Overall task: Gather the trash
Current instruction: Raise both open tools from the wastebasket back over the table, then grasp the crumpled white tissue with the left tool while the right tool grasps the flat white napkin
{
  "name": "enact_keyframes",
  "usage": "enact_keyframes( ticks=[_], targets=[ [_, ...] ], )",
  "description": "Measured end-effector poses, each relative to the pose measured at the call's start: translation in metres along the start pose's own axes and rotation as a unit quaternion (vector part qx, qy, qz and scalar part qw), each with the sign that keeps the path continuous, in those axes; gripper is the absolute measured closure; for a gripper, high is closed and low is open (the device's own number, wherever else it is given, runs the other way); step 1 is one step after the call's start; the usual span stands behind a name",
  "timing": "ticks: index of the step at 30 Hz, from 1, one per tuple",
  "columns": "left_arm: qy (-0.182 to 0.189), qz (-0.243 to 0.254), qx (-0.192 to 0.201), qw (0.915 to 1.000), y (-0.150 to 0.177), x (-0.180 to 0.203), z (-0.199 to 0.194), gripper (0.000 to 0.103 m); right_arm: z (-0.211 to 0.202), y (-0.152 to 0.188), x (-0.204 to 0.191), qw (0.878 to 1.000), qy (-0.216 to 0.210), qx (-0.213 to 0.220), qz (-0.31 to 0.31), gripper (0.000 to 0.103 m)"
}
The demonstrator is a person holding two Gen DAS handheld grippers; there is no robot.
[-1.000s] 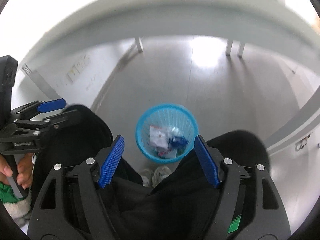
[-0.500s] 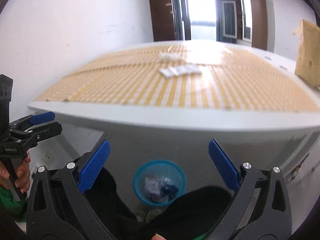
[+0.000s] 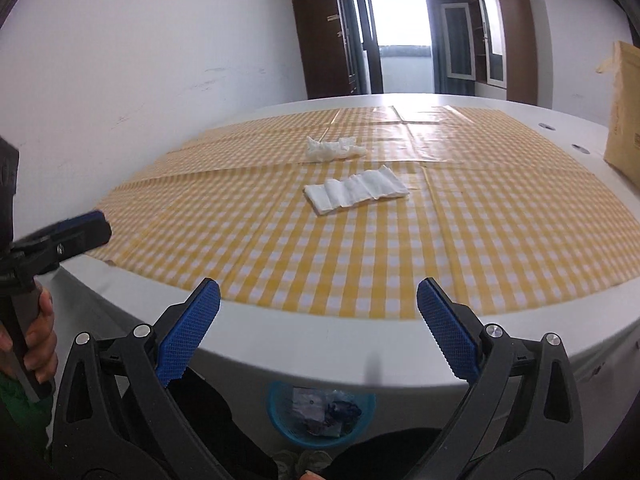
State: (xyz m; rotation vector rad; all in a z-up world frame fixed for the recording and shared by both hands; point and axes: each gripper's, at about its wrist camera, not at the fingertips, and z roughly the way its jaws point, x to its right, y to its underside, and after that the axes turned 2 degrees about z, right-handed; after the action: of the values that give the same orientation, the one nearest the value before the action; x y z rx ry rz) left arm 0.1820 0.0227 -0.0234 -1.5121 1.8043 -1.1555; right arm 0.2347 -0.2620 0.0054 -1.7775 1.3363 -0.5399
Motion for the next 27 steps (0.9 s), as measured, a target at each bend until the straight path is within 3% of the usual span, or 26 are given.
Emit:
enact_keyframes(
  ticks=[3,10,18,27],
  targets=[
    [0.001,0.001,-0.002,1.0000,-0.016,-0.001,0.016,0.006,0.013,-0.010,0.013,1.000,0.021,-0.003,0.004,0.009],
    [-0.001,-0.002,-0.027,0.9996,-0.050,-0.008,0.071,0.006,0.045,-0.036,0.021,0.999,0.025,-0.024,-0.017,0.009],
    [-0.011,-0.014,-0.063,0.9978,-0.092,-0.016,0.133,0.006,0.079,-0.057,0.039,0.998,-0.003,-0.056,0.005,0.011],
    [-0.020,-0.036,-0.097,0.9945,-0.116,-0.024,0.192,0.008,0.116,-0.090,0.048,0.996,-0.019,-0.091,0.007,0.018]
  ],
)
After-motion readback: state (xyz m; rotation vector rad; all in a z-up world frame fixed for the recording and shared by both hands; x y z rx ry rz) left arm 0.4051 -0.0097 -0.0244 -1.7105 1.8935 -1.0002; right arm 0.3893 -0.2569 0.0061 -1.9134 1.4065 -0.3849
